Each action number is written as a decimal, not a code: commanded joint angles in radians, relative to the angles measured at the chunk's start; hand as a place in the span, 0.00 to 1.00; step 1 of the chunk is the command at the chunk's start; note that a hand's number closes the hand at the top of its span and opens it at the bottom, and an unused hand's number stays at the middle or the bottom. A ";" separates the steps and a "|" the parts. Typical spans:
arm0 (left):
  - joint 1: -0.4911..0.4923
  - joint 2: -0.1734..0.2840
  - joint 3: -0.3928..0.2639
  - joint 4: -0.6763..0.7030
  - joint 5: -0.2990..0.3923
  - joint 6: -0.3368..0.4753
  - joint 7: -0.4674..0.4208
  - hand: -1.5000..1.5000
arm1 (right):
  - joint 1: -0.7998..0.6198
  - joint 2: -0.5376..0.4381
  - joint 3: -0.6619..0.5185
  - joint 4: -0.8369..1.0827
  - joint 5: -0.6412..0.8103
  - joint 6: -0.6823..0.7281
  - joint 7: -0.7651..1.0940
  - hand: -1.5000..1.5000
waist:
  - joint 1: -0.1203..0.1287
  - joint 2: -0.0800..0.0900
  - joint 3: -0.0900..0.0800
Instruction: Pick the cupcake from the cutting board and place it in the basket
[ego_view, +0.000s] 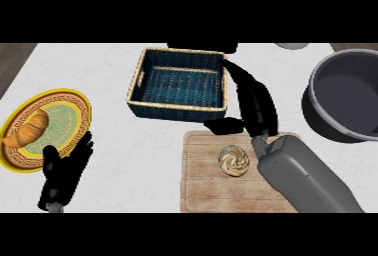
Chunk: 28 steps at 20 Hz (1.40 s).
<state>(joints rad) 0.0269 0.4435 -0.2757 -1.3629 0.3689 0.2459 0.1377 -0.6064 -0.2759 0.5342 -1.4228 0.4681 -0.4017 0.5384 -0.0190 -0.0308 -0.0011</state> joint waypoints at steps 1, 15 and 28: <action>0.079 -0.002 -0.022 0.037 0.004 -0.009 0.019 0.50 | -0.115 -0.103 0.028 -0.061 0.091 0.188 0.258 0.00 | -0.019 -0.007 -0.010; 0.107 0.007 0.007 0.003 0.008 -0.004 0.021 0.50 | -0.299 -0.247 -0.054 -0.372 -0.405 0.852 0.783 0.00 | -0.032 0.004 -0.004; 0.086 0.000 0.015 0.010 0.002 -0.036 0.031 0.50 | -0.271 -0.378 -0.029 -0.517 -0.598 0.738 0.900 0.00 | -0.002 0.022 -0.002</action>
<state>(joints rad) 0.0847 0.4538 -0.2413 -1.4154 0.3684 0.2329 0.1441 -0.8574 -0.6716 0.4851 -1.8916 -0.1114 0.3357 1.1842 -0.0333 -0.0204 0.0042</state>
